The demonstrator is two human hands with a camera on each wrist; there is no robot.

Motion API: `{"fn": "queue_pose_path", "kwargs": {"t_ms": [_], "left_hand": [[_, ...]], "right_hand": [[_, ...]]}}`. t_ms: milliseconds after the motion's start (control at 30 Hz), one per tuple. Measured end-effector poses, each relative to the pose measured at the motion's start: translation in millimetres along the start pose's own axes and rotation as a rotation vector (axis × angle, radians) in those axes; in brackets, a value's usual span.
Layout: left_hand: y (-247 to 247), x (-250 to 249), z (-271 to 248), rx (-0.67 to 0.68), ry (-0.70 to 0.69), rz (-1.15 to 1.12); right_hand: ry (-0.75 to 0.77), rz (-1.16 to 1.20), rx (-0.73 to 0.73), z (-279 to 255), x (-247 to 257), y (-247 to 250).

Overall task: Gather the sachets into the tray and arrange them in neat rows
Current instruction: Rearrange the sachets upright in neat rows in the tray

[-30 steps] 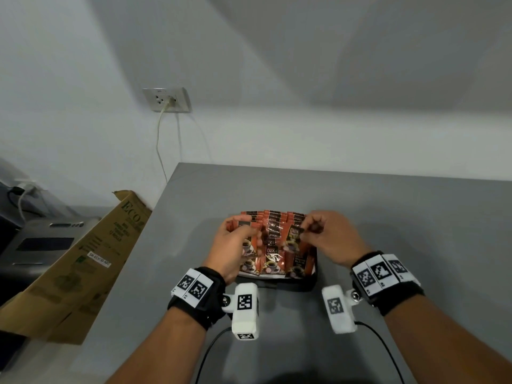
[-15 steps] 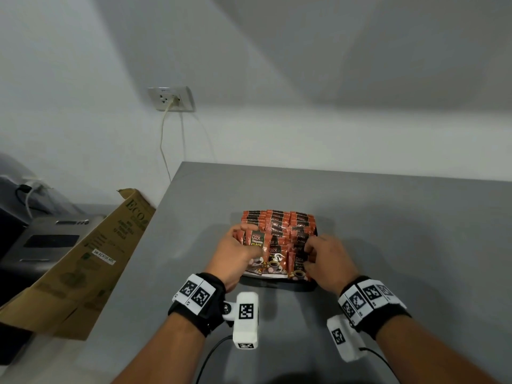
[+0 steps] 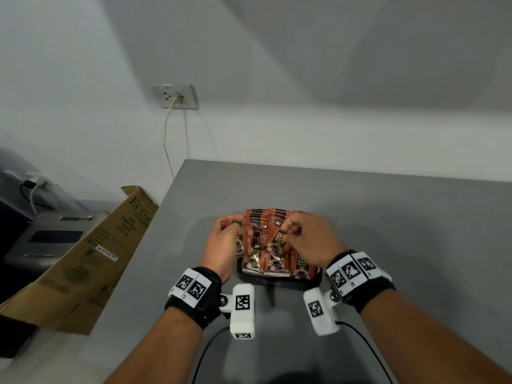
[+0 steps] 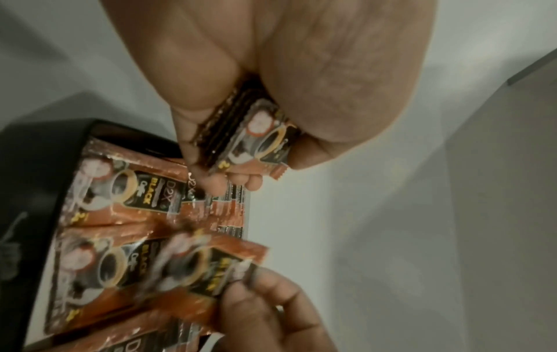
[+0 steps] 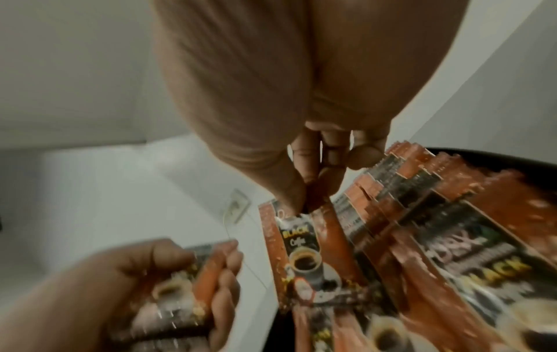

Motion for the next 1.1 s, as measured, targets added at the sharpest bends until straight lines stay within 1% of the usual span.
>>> {"fn": "queue_pose_path", "kwargs": {"t_ms": [100,133,200,367,433,467,533,600,667,733,800,900,1000,1100], "left_hand": [[6,0,1,-0.009,-0.013,0.037],[8,1,2,-0.013,-0.024,0.063],[8,5,1,-0.007,-0.038,0.097],[12,14,2,-0.02,-0.03,0.196],[11,16,3,-0.02,-0.042,0.222],[10,17,2,-0.016,-0.043,0.226],[7,18,3,0.024,-0.039,0.216],[1,20,2,0.092,-0.03,0.22],[-4,23,2,0.135,-0.02,0.226],[-5,20,1,0.102,-0.012,0.18],[2,14,2,0.023,0.003,0.069],[13,7,6,-0.001,0.042,-0.064],[16,4,7,0.004,0.019,-0.007],[15,7,6,-0.008,-0.02,0.055]], "right_hand": [[0.03,-0.185,0.205,-1,-4,-25],[0.052,-0.242,0.254,0,-6,-32],[0.073,-0.311,0.29,2,-11,-40],[0.082,-0.382,0.252,3,-20,-47],[0.083,-0.36,0.217,0,-15,-41],[0.087,-0.318,0.18,-1,-11,-36],[0.081,-0.119,0.102,-3,4,-25],[0.076,0.095,0.094,-5,19,-21],[0.097,0.148,0.092,-3,24,-21],[0.088,0.123,0.038,1,19,-15],[0.047,0.078,0.004,1,10,-10],[0.009,-0.042,0.067,-5,-1,-15],[-0.005,-0.139,0.169,-13,-7,-30],[-0.005,-0.21,0.178,-14,-14,-40]]}}
Point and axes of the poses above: each hand's wrist, its own z-axis towards the middle knuckle, its own y-axis out of the back of the hand, x = y × z, the point moved 4 cm from there along z, towards the middle knuckle, and after that the axes turned 14 degrees about y, right-handed, at the moved point
